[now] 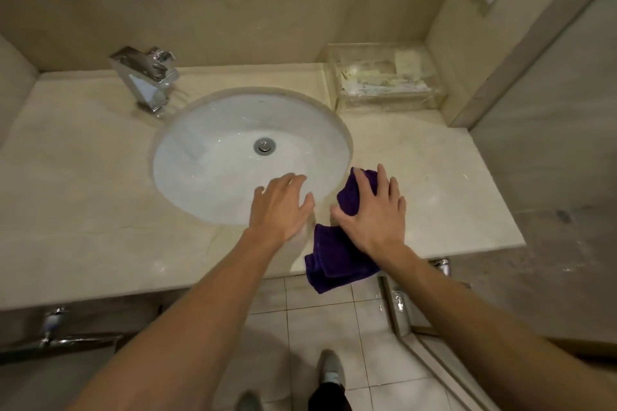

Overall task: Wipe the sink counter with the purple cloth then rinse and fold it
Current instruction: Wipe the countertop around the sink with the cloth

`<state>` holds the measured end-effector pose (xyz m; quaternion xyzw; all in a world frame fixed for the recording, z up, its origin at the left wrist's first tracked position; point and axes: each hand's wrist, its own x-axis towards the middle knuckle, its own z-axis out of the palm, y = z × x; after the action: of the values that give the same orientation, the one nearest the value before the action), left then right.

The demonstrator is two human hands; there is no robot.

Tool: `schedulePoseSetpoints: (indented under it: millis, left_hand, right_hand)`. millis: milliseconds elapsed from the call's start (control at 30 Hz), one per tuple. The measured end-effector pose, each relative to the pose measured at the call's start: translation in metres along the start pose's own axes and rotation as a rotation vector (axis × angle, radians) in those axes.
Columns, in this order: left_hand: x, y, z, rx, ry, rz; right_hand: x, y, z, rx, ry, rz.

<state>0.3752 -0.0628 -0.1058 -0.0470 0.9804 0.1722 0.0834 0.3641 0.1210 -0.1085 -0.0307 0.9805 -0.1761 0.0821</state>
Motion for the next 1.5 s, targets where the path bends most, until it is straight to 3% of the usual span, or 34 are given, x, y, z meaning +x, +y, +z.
schedulePoseSetpoints:
  millis: [167, 267, 533, 733, 867, 1067, 1267, 1500]
  left_hand:
    - [0.005, -0.019, -0.005, 0.063, 0.006, -0.006]
    - [0.010, -0.017, 0.000, 0.046, 0.033, 0.001]
    - [0.050, -0.006, 0.020, -0.008, 0.065, -0.003]
    - [0.073, -0.003, 0.026, -0.028, 0.066, -0.042]
    - [0.079, -0.003, 0.024, -0.003, 0.055, -0.069]
    - [0.076, 0.018, 0.026, 0.052, -0.035, -0.063]
    - [0.069, 0.027, 0.025, 0.073, -0.081, -0.015]
    - [0.041, 0.016, 0.025, -0.023, -0.076, 0.013]
  right_hand:
    - [-0.002, 0.013, 0.022, -0.158, 0.122, -0.081]
    - [0.011, 0.050, 0.012, -0.179, 0.103, -0.147]
    - [0.124, 0.144, -0.039, -0.068, 0.266, -0.028]
    - [0.209, 0.125, -0.042, -0.012, 0.318, 0.004]
    - [0.201, 0.122, -0.043, -0.051, 0.271, -0.124]
    - [0.123, 0.150, -0.039, -0.060, 0.170, -0.262]
    - [0.097, 0.217, -0.061, -0.046, 0.300, -0.030]
    - [0.078, 0.212, -0.054, 0.016, 0.408, 0.195]
